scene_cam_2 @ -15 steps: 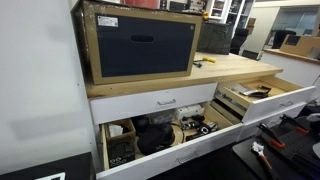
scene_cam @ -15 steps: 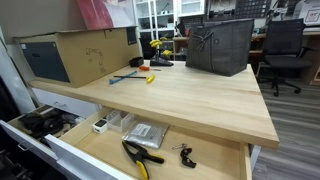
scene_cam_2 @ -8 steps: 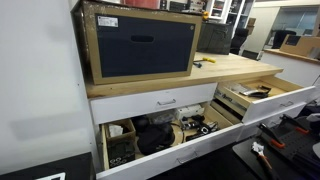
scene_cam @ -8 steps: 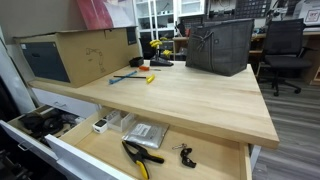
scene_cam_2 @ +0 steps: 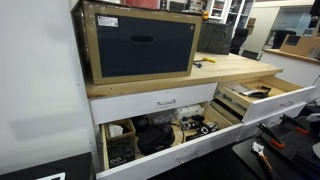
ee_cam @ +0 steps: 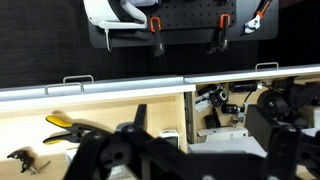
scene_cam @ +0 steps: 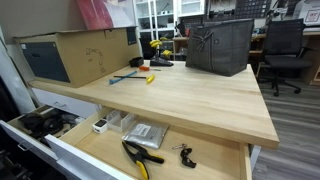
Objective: Close the topmost drawer completely
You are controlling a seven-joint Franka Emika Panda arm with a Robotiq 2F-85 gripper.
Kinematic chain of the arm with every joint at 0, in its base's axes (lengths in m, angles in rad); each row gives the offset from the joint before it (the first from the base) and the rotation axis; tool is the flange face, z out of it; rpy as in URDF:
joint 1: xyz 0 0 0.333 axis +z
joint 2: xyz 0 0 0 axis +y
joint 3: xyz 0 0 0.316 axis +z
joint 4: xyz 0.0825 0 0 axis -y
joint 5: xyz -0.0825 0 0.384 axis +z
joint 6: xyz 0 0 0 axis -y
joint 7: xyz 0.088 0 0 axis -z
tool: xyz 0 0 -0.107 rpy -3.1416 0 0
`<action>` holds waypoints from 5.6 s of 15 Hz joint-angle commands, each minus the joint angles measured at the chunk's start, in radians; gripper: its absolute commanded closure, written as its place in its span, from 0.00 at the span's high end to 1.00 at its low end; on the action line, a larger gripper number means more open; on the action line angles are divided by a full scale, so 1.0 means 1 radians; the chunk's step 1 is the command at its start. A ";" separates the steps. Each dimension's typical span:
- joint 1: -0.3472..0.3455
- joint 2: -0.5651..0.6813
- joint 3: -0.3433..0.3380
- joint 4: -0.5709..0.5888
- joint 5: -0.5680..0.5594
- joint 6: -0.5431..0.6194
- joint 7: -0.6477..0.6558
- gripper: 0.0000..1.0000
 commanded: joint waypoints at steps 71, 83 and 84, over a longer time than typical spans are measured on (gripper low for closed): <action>-0.130 1.165 0.011 0.160 -1.319 1.351 1.009 0.00; -0.153 1.187 0.052 0.216 -1.213 1.344 0.957 0.00; -0.160 1.165 0.062 0.188 -1.178 1.329 0.916 0.00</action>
